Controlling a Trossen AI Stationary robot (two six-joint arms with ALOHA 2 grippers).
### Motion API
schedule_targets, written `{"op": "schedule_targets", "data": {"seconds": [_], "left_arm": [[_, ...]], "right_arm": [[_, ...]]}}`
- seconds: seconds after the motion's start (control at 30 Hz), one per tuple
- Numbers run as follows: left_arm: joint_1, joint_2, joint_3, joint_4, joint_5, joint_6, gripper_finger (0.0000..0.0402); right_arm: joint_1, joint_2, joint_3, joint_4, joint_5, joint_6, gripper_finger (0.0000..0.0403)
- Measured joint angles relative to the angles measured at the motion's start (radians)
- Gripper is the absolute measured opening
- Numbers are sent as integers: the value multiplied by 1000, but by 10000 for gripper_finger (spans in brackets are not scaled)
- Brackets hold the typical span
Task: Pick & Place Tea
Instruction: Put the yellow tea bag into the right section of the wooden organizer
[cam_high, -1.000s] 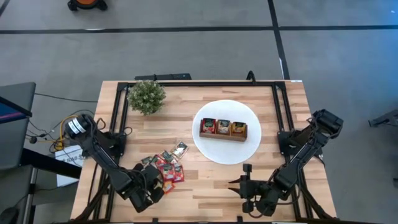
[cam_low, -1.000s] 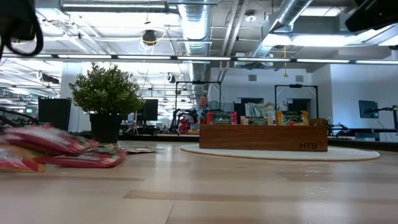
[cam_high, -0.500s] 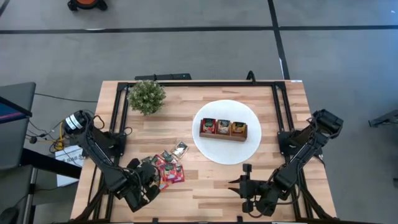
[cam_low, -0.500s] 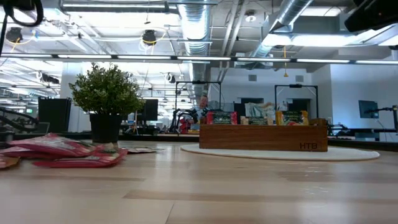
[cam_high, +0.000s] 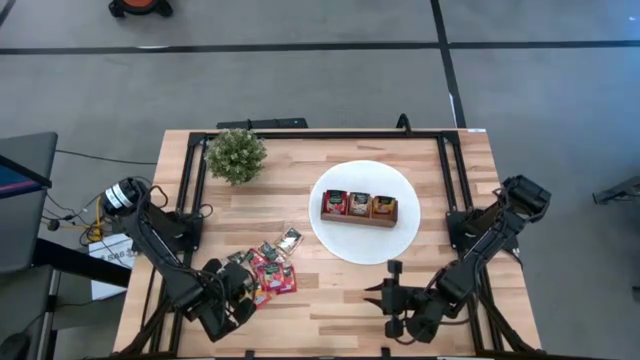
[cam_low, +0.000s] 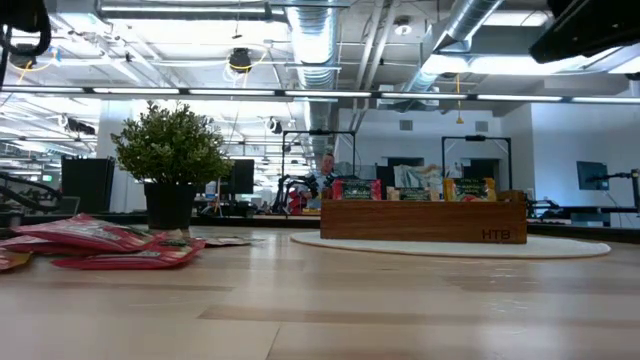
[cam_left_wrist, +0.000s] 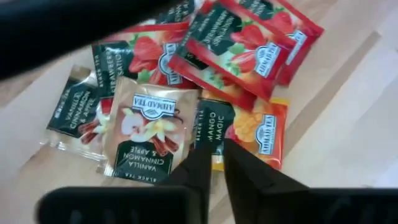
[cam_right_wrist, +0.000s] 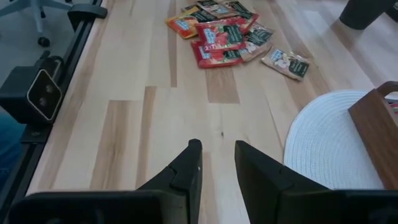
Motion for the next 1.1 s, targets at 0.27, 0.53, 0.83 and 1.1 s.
{"op": "schedule_targets", "data": {"seconds": [0.27, 0.53, 0.83, 1.1], "left_arm": [[0, 0, -117, 179, 16, -53, 149], [1, 0, -229, 323, 20, -96, 161], [0, -2, -271, 448, 17, 38, 132], [1, 2, -269, 456, -69, 86, 11]], "right_arm": [[2, 0, 0, 0, -10, 2, 87], [2, 0, 0, 0, -10, 2, 87], [2, 0, 0, 0, -9, 2, 87], [1, 0, 0, 0, -9, 10, 87]]}}
